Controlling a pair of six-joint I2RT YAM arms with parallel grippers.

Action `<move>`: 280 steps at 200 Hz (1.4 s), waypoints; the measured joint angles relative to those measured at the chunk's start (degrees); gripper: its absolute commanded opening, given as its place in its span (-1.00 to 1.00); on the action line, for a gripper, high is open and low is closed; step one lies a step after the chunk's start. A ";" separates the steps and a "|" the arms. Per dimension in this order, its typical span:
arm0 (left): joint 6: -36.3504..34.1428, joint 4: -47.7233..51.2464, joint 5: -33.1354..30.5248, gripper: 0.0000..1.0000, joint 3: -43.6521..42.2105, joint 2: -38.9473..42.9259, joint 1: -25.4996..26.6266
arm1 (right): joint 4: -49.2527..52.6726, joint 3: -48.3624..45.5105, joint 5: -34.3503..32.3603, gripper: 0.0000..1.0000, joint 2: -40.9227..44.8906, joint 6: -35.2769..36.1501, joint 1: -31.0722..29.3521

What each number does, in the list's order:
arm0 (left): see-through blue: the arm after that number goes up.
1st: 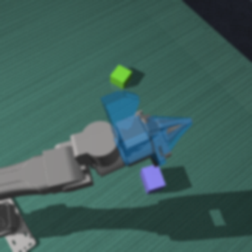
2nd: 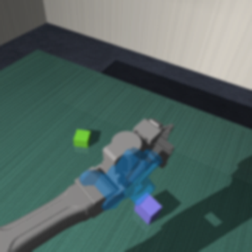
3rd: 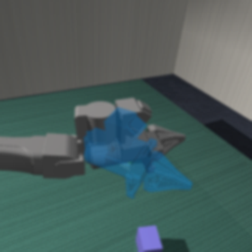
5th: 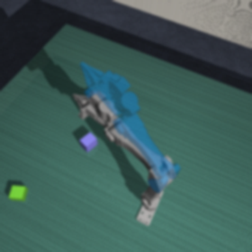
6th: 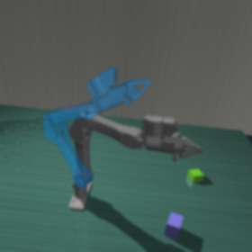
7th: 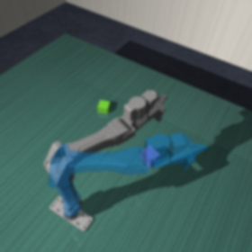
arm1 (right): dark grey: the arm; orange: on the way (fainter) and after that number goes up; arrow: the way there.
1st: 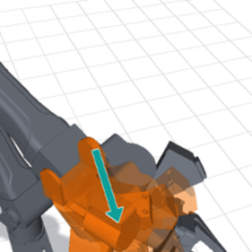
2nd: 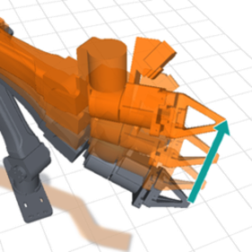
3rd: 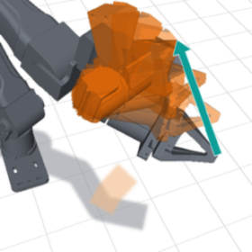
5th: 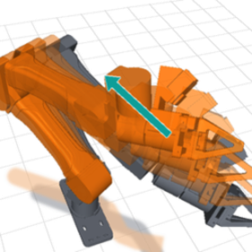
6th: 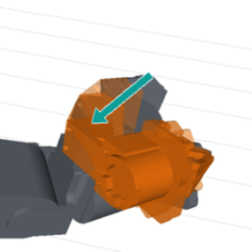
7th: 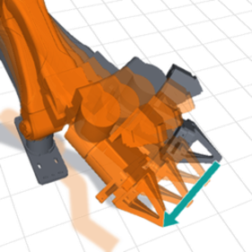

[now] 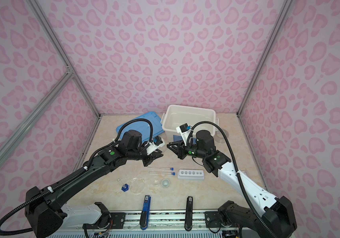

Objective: Organize the chemistry lab equipment
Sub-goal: 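Open the left gripper to release the tube to the right gripper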

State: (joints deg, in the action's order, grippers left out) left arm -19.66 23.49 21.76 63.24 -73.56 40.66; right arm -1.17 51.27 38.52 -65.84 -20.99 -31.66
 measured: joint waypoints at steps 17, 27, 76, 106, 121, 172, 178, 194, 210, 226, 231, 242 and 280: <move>0.07 0.04 -0.31 -0.46 0.00 0.00 0.00 | -0.26 0.00 -0.39 -0.78 -0.13 0.00 -0.28; 0.11 -0.17 -0.28 -0.39 0.00 0.00 0.00 | -0.07 0.02 -1.03 -0.78 -0.20 0.22 -0.44; 0.52 -0.79 0.09 -0.04 0.00 0.00 0.00 | 2.40 0.76 -3.93 -0.79 -0.85 0.90 -0.48; 0.59 -0.81 -0.17 -0.02 0.00 0.00 0.00 | 4.70 1.95 -5.27 -0.79 -1.09 1.99 -0.48; 0.83 -0.74 -0.68 -0.02 0.00 0.15 0.00 | 7.15 3.39 -6.54 -0.80 -1.38 2.91 -0.55; 1.55 -0.79 -2.27 -0.03 -0.46 2.73 0.00 | 17.05 8.22 -11.72 -0.80 -0.44 6.91 -0.96; 1.55 -0.81 -2.36 -0.03 -0.55 2.95 -0.02 | 18.51 8.70 -12.24 -0.80 -0.24 7.37 -0.94; 1.55 -0.81 -2.71 -0.05 -1.01 3.50 -0.22 | 22.12 9.81 -13.97 -0.80 0.42 8.55 -0.90; 1.55 -0.83 -3.30 -0.05 -1.55 3.67 -0.39 | 25.46 10.69 -15.41 -0.80 1.31 9.22 -0.90; 1.64 -0.83 -3.76 -0.06 -2.36 3.82 -0.55 | 29.31 11.72 -17.16 -0.81 2.12 10.05 -0.92; 1.73 -0.83 -3.80 -0.06 -2.54 3.91 -0.57 | 30.32 12.02 -17.75 -0.80 2.27 10.16 -0.98; 1.81 -0.83 -3.98 -0.06 -2.93 4.31 -0.70 | 33.00 12.72 -19.23 -0.81 2.91 10.69 -1.18; 1.97 -1.51 -4.00 -0.06 -3.76 4.90 -1.22 | 41.11 14.78 -24.50 -0.82 4.63 11.10 -3.32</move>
State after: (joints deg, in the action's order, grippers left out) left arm -17.69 21.98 17.76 59.48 -68.66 39.44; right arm 39.94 66.04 14.02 -61.21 -9.89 -34.98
